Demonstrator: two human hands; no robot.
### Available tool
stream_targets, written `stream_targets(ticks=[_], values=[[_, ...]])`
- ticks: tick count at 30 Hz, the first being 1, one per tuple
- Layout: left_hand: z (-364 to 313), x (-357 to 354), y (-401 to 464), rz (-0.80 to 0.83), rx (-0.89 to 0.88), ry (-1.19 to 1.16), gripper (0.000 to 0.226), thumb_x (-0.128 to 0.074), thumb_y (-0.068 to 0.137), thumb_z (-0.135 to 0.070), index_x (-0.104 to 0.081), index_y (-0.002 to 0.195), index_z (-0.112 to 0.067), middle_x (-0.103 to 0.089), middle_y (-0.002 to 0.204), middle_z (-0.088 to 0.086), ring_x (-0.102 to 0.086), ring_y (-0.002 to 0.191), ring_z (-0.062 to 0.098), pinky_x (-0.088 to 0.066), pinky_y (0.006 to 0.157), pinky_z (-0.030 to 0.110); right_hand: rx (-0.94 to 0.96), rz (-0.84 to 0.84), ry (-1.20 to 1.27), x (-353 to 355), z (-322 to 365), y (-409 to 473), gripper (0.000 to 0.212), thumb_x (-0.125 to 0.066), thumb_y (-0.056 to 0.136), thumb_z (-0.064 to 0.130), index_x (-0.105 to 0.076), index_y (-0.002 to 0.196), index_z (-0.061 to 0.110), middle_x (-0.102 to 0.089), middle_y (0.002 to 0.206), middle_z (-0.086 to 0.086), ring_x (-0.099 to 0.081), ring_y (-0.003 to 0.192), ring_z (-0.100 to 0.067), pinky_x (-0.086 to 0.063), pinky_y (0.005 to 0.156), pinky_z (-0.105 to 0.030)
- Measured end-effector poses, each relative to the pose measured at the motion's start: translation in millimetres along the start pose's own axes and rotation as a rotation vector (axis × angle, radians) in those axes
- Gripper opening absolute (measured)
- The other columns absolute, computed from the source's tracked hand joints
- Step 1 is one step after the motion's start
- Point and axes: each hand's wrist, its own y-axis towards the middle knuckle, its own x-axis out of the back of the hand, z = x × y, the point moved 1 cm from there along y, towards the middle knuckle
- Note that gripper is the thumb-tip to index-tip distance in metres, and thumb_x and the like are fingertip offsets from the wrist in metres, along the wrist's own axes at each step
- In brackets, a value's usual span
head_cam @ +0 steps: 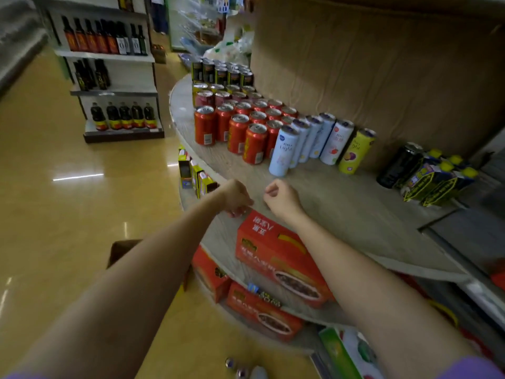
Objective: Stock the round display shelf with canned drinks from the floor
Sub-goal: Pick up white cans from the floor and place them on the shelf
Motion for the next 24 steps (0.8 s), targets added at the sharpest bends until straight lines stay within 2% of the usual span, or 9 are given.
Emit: stream_targets(ticks=[3,8,10,13,14,17,19,21,24], values=[[44,-22,-10,-0.023,0.004,0.082,0.01,-0.07,0.085,-0.015,-0.067,0.078,-0.008,-0.07,0.084,0.019,-0.064,0.069,0.028,-0.057,0.065,0.039,0.005,0.062,-0.003,-28,1,-39,0.008,-0.065,0.084,0.007,-0.062,0.091,0.01,-0.059,0.075,0.002,-0.054,0.067,-0.011,-0.041,0.06,-0.018],[120,-74,-28,-0.089,0.042,0.139,0.017,-0.069,0.081,-0.015,-0.072,0.095,-0.005,-0.071,0.102,0.017,-0.066,0.099,0.031,-0.052,0.08,0.035,-0.09,0.186,-0.073,-89,-40,-102,0.016,-0.063,0.081,0.004,-0.057,0.088,0.017,-0.056,0.075,0.004,-0.053,0.072,-0.014,-0.038,0.063,-0.025],[147,-98,-38,-0.022,0.09,0.136,0.017,-0.068,0.081,-0.013,-0.07,0.096,-0.005,-0.071,0.1,0.014,-0.066,0.097,0.03,-0.051,0.077,0.033,-0.139,0.272,-0.113,-108,-63,-125,0.014,-0.062,0.085,0.006,-0.053,0.09,0.015,-0.057,0.081,0.0,-0.053,0.077,-0.017,-0.039,0.067,-0.027],[185,-129,-52,0.021,0.142,0.152,0.012,-0.065,0.082,-0.02,-0.064,0.082,-0.008,-0.065,0.081,0.009,-0.066,0.087,0.031,-0.047,0.066,0.032,-0.238,0.349,-0.135,-134,-104,-154,0.009,-0.059,0.088,0.008,-0.053,0.093,0.013,-0.06,0.089,-0.004,-0.056,0.085,-0.022,-0.04,0.07,-0.029],[197,-140,-55,0.021,0.157,0.149,0.011,-0.064,0.084,-0.021,-0.064,0.085,-0.009,-0.065,0.081,0.009,-0.065,0.086,0.031,-0.046,0.066,0.032,-0.268,0.357,-0.149,-143,-118,-162,0.009,-0.058,0.087,0.008,-0.055,0.094,0.013,-0.062,0.091,-0.006,-0.056,0.086,-0.023,-0.039,0.069,-0.029],[238,-171,-66,0.037,0.244,0.138,0.029,-0.061,0.083,-0.01,-0.063,0.112,-0.009,-0.067,0.106,0.012,-0.063,0.1,0.032,-0.052,0.08,0.037,-0.337,0.378,-0.14,-167,-156,-186,0.015,-0.061,0.084,0.007,-0.057,0.098,0.01,-0.064,0.102,-0.01,-0.057,0.09,-0.023,-0.038,0.071,-0.028],[272,-198,-68,0.09,0.346,0.125,0.031,-0.06,0.081,-0.01,-0.063,0.112,-0.012,-0.067,0.111,0.011,-0.063,0.103,0.031,-0.053,0.081,0.036,-0.396,0.439,-0.146,-191,-185,-197,0.016,-0.061,0.086,0.006,-0.055,0.101,0.009,-0.06,0.106,-0.01,-0.054,0.09,-0.023,-0.04,0.072,-0.031],[309,-229,-66,0.121,0.43,0.094,0.032,-0.061,0.082,-0.011,-0.061,0.114,-0.014,-0.066,0.114,0.011,-0.063,0.102,0.03,-0.053,0.081,0.034,-0.442,0.496,-0.161,-218,-217,-206,0.018,-0.063,0.088,0.011,-0.051,0.1,0.015,-0.057,0.111,-0.008,-0.055,0.092,-0.022,-0.044,0.075,-0.033],[355,-273,-59,0.146,0.491,0.053,0.035,-0.061,0.082,-0.013,-0.06,0.118,-0.015,-0.066,0.113,0.009,-0.063,0.099,0.028,-0.054,0.083,0.036,-0.456,0.521,-0.191,-262,-268,-212,0.02,-0.066,0.089,0.016,-0.048,0.098,0.02,-0.054,0.114,-0.008,-0.051,0.088,-0.019,-0.042,0.074,-0.031]])
